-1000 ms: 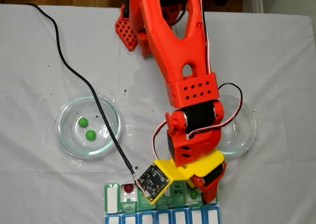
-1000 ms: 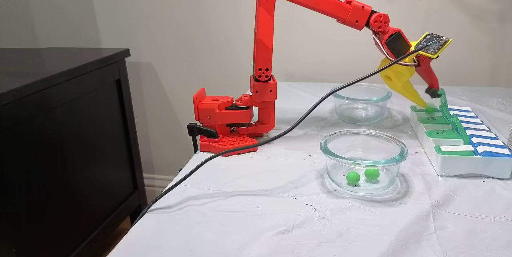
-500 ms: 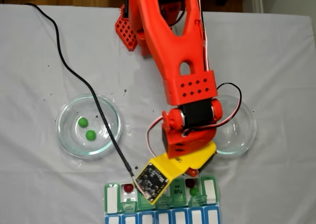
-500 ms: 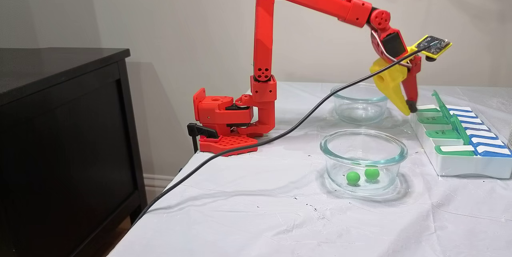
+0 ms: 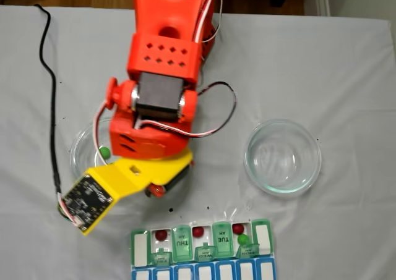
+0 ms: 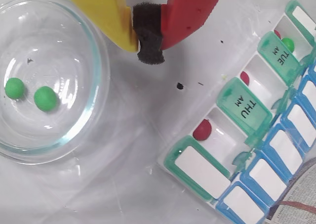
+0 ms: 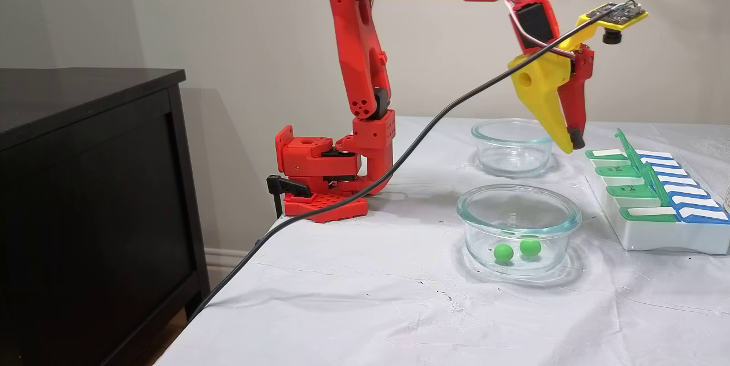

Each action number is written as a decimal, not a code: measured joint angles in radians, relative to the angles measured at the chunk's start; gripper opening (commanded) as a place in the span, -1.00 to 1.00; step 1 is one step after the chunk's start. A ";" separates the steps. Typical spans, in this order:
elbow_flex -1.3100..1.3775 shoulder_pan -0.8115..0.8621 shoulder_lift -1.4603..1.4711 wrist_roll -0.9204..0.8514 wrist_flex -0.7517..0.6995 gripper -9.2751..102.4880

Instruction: Sort medicines into box.

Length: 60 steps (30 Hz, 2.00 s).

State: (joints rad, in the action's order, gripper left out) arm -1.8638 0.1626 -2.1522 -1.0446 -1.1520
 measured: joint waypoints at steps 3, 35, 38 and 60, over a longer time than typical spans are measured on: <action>-0.006 0.025 -0.002 -0.021 -0.014 -0.63; -0.357 0.310 -0.123 -0.189 0.222 -0.56; -0.359 0.308 -0.087 -0.201 0.238 -0.60; -0.359 0.301 0.083 -0.198 0.353 -0.56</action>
State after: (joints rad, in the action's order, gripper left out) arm -2.2227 0.4633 -2.0693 -1.2425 -0.7992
